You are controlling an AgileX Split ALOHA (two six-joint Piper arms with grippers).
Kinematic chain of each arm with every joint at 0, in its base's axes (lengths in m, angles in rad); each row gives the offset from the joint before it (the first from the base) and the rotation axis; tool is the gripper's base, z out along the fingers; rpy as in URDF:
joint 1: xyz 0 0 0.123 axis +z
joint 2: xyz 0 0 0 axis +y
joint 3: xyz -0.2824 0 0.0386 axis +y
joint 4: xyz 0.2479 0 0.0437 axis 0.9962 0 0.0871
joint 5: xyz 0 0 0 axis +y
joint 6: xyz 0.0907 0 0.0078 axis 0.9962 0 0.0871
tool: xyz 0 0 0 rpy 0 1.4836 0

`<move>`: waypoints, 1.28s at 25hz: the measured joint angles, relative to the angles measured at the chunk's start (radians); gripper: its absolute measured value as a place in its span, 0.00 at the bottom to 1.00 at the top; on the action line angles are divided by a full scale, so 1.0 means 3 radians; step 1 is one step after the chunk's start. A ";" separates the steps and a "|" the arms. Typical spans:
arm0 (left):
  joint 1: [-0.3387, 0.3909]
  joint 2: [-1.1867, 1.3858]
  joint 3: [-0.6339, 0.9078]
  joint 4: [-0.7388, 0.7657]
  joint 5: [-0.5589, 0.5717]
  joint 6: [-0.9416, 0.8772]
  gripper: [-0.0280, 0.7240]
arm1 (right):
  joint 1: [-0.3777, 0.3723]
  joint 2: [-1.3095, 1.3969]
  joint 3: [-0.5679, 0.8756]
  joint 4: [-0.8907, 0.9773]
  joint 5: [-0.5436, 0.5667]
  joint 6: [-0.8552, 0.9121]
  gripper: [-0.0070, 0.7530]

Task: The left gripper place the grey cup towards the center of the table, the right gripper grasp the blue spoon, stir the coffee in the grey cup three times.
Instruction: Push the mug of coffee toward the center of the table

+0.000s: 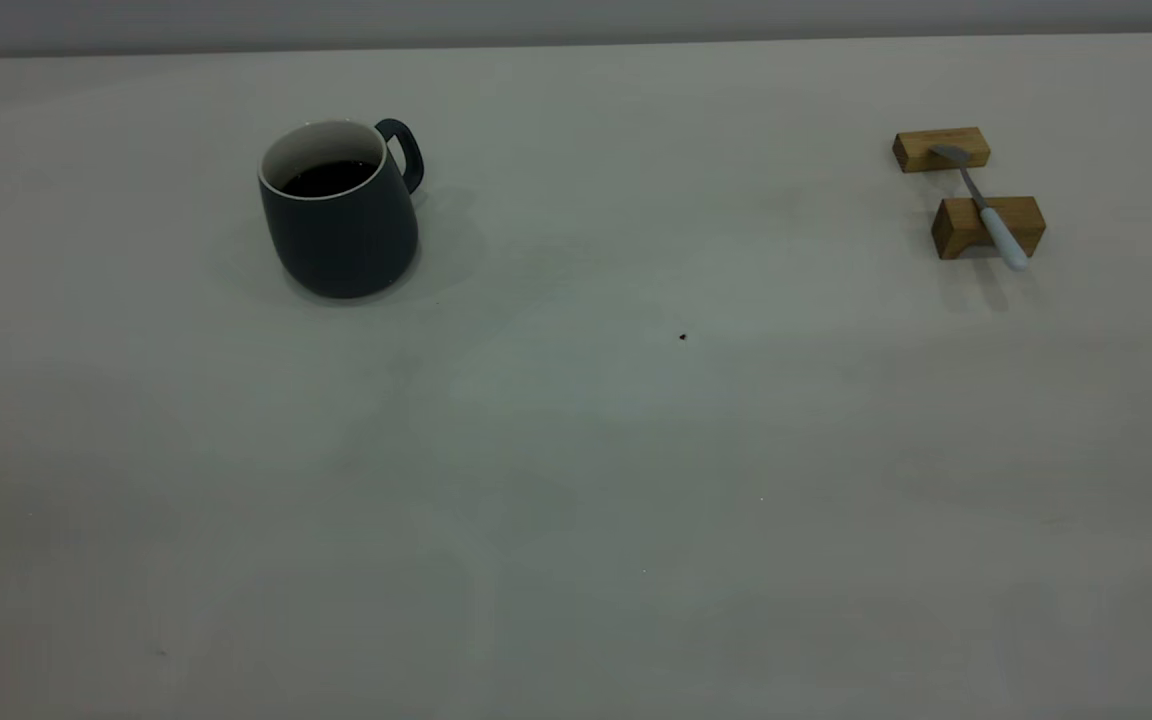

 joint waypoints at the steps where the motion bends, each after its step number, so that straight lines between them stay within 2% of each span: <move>1: 0.0000 0.0000 0.0000 0.0000 0.0000 0.0000 0.82 | 0.0000 0.0000 0.0000 0.0000 0.0000 0.0000 0.32; 10: 0.0000 0.0056 0.0000 -0.0004 0.0000 -0.0079 0.82 | 0.0000 0.0000 0.0000 0.0000 0.0000 0.0000 0.32; 14: 0.0000 0.0584 -0.0033 0.0003 -0.0091 -0.0145 0.82 | 0.0000 0.0000 0.0000 0.0000 0.0000 0.0000 0.32; 20: 0.0000 0.1934 -0.0240 0.0000 -0.0498 -0.0108 0.82 | 0.0000 0.0000 0.0000 0.0000 0.0000 0.0000 0.32; 27: 0.0000 0.3333 -0.0570 0.0000 -0.1342 0.0214 0.82 | 0.0000 0.0000 0.0000 0.0000 0.0000 0.0000 0.32; 32: 0.0000 0.4294 -0.0974 0.0000 -0.1725 0.0328 0.82 | 0.0000 0.0000 0.0000 0.0000 0.0000 0.0000 0.32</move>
